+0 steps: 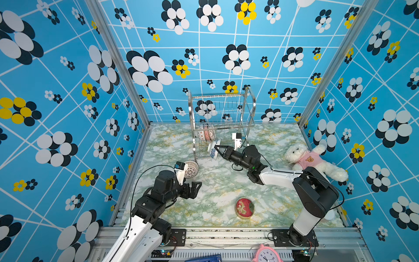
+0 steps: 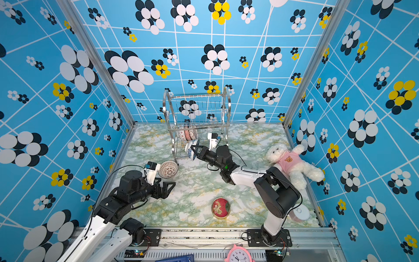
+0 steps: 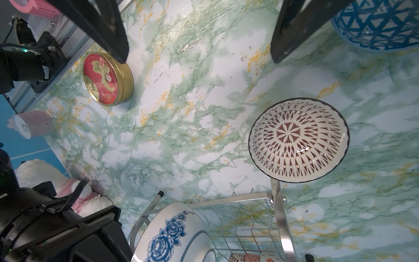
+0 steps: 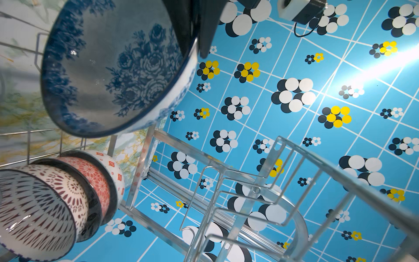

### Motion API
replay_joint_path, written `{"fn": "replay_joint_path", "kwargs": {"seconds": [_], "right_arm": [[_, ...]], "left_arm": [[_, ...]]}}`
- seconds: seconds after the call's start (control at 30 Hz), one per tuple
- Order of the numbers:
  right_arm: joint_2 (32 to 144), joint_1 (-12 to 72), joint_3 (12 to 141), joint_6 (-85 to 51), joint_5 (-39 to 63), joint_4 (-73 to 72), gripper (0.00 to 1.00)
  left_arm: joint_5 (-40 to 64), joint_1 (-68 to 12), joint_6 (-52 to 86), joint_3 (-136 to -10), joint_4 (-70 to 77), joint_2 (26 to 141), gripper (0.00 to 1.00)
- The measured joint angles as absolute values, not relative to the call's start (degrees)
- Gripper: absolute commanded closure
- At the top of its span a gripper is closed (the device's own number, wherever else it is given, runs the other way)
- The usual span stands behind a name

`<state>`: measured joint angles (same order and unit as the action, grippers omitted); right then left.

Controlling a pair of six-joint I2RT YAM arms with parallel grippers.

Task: Load bowls into a dish rack
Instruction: Place the bowl in the dish rack.

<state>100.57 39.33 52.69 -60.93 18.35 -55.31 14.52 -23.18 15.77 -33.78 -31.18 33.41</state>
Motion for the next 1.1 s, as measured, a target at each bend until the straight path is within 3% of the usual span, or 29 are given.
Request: {"fn": "replay_joint_path", "kwargs": {"seconds": [0.5, 1.1], "right_arm": [[111.8, 37.7, 62.5, -62.0, 27.3, -60.0, 1.0], [120.9, 37.3, 69.9, -62.0, 30.6, -62.1, 1.0]], "left_arm": [[14.6, -24.8, 14.9, -32.5, -29.7, 32.7, 0.01], [15.0, -26.0, 13.8, -31.9, -29.1, 32.4, 0.01]]}}
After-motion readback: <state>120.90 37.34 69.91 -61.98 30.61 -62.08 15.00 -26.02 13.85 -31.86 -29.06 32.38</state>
